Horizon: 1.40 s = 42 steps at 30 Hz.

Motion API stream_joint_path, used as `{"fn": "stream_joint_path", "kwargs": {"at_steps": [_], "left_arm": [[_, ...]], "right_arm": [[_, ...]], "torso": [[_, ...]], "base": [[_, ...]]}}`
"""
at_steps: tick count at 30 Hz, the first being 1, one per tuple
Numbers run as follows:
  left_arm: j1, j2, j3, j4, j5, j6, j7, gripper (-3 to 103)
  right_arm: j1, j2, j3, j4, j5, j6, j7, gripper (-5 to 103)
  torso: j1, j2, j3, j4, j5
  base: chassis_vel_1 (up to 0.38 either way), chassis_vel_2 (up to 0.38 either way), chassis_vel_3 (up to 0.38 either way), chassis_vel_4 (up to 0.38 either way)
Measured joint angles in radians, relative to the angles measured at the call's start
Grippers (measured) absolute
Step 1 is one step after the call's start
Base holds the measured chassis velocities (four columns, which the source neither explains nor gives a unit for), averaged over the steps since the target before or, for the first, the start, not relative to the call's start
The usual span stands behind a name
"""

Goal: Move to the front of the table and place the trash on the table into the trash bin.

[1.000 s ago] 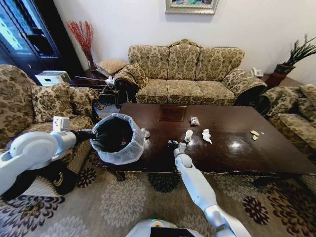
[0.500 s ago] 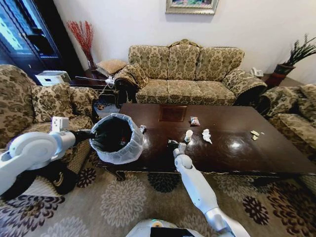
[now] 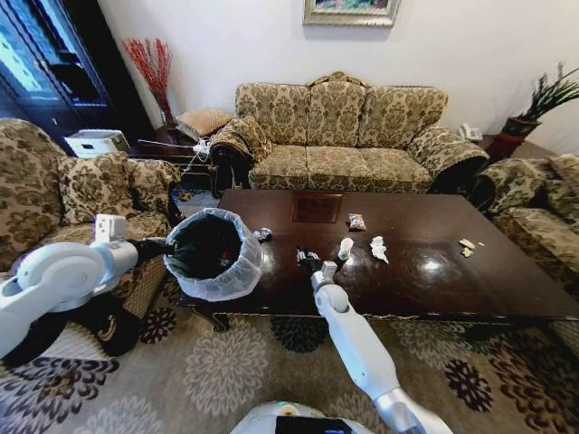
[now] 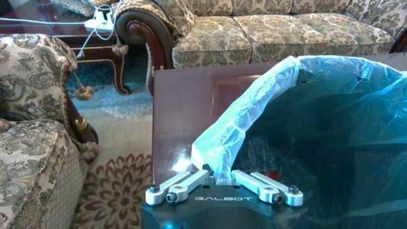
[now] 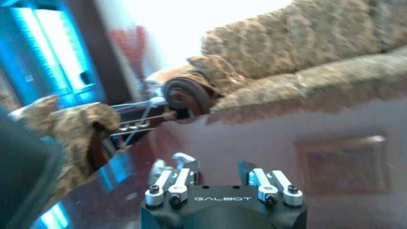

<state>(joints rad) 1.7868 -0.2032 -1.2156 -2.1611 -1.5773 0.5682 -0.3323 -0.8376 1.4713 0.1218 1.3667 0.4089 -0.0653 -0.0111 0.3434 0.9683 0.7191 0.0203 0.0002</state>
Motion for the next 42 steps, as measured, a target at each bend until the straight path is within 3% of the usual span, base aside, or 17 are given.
{"fn": "stream_joint_path", "kwargs": {"at_steps": [5, 8, 10, 16, 22, 29, 37, 42], "left_arm": [[0.001, 0.002, 0.001, 0.002, 0.004, 0.0, 0.005, 0], [0.002, 0.005, 0.001, 0.009, 0.008, -0.001, 0.006, 0], [0.002, 0.006, 0.001, 0.01, 0.008, -0.001, 0.007, 0], [0.006, 0.008, 0.002, 0.018, 0.014, -0.004, 0.012, 0], [0.009, 0.016, 0.004, 0.022, 0.016, -0.007, 0.012, 0], [0.013, 0.018, 0.004, 0.032, 0.018, -0.007, 0.012, 0], [0.016, 0.031, -0.001, 0.083, 0.083, 0.002, 0.018, 0], [0.021, 0.047, -0.006, 0.138, 0.146, 0.001, -0.015, 0]], "right_arm": [[-0.002, 0.011, -0.015, -0.001, -0.045, 0.014, -0.028, 54], [-0.001, 0.028, -0.027, -0.015, -0.063, 0.019, -0.039, 70], [-0.001, 0.033, -0.031, -0.018, -0.068, 0.02, -0.042, 70], [0.025, 0.082, -0.079, -0.061, -0.096, 0.049, -0.038, 96], [0.086, 0.136, -0.082, -0.143, -0.135, 0.059, -0.027, 100], [0.12, 0.136, -0.106, -0.188, -0.136, 0.024, -0.051, 100], [0.118, 0.137, -0.13, -0.209, -0.155, 0.035, -0.092, 100], [0.124, 0.137, -0.126, -0.244, -0.182, 0.057, -0.081, 100]], "torso": [[0.0, 0.0, 0.0, -0.0001, 0.0], [0.0, 0.0, 0.0, 0.0, -0.0004], [0.0, 0.0, 0.0, 0.0, -0.0005], [0.0, 0.0, 0.0, 0.0001, -0.0005], [0.002, -0.001, 0.001, -0.0003, -0.0001], [0.0, 0.0, 0.0, -0.0002, -0.0002], [-0.001, 0.0, 0.0, 0.0003, -0.0003], [0.001, 0.0, 0.0, -0.0002, -0.0003]], "base": [[0.0, 0.0, 0.0, 0.0], [0.0, 0.0, 0.0, 0.0], [-0.044, 0.042, 0.067, -0.044], [-0.119, 0.126, 0.128, -0.112], [-0.173, 0.162, 0.172, -0.157], [-0.061, 0.051, 0.033, -0.035], [0.011, -0.005, -0.006, 0.016], [0.0, 0.0, 0.0, 0.0]]}}
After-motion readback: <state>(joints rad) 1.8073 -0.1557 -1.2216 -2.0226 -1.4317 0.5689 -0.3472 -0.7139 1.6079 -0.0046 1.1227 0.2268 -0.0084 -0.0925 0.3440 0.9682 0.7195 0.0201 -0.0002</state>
